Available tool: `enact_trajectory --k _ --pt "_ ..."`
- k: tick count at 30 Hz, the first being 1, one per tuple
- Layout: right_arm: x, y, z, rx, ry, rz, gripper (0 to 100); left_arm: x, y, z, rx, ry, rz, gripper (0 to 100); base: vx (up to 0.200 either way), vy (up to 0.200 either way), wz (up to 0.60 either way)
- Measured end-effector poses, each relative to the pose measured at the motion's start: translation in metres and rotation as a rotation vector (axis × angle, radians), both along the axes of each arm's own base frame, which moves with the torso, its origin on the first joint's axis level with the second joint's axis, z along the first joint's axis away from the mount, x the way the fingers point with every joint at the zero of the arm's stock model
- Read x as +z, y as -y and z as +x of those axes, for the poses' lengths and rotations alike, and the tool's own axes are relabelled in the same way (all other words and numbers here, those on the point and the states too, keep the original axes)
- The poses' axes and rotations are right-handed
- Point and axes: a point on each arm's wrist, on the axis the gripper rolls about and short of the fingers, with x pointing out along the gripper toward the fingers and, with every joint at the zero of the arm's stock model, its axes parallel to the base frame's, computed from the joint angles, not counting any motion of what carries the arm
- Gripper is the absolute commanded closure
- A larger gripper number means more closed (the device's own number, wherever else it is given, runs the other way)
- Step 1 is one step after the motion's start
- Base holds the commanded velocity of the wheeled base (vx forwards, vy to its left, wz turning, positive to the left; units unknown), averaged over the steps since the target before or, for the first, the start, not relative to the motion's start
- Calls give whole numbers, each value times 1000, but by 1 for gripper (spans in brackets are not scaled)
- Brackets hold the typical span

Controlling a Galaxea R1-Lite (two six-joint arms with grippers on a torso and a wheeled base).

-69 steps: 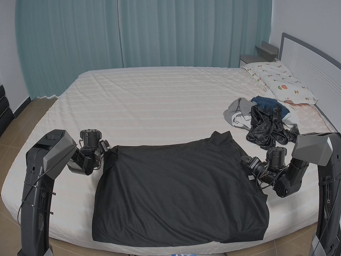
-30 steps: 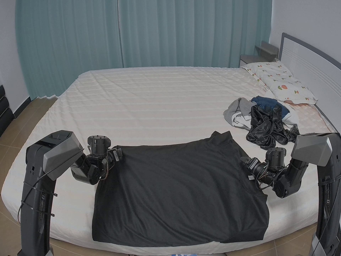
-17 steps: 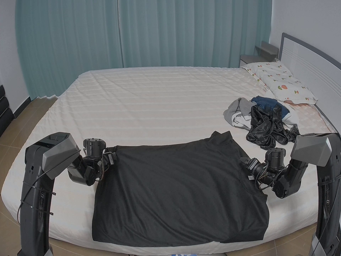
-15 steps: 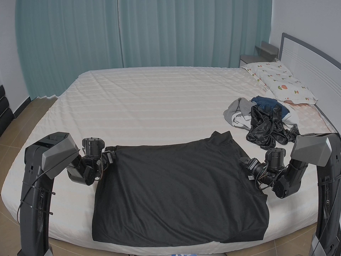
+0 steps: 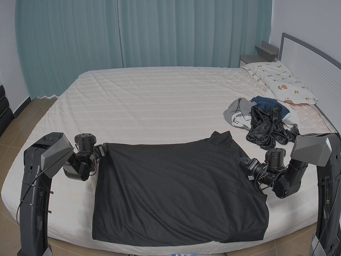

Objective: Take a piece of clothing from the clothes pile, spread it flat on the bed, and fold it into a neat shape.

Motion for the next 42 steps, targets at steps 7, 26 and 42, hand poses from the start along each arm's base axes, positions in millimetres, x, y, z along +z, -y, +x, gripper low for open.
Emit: enact_trajectory --k 7,26,42 --pt "0 -1 0 4 -1 0 0 -1 -3 6 25 43 -81 0 0 0 0" --pt "-1 -3 0 7 -1 0 0 33 5 5 -70 126 -340 0 0 0 0" --pt "-1 -4 0 9 -2 1 0 18 10 -2 -136 22 -393 100 0 0 0"
